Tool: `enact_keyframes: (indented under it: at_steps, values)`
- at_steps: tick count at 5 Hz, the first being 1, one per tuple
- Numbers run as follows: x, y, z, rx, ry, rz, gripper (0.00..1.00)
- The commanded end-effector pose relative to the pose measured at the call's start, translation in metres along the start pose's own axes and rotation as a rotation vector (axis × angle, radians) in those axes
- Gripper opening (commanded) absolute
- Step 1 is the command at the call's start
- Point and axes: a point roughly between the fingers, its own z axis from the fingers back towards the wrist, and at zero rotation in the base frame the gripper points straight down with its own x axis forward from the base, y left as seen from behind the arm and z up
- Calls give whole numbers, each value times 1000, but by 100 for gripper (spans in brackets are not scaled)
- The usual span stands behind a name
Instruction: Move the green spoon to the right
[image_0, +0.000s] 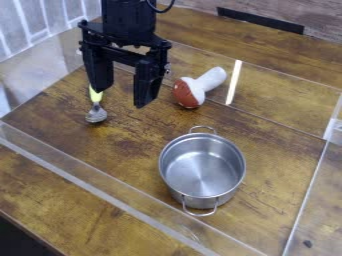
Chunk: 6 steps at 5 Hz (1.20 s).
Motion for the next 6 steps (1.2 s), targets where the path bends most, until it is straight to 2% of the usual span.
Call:
enact_keyframes:
  at_steps: [1, 2, 3, 4, 6]
  values:
    - [3, 7, -6, 1, 8, 75, 100]
    - [12, 27, -7, 0, -28, 244, 100]
    - [18, 52, -11, -16, -65, 399, 100]
    - [27, 67, -18, -26, -89, 490, 100]
    - [38, 81, -41, -45, -105, 551, 100]
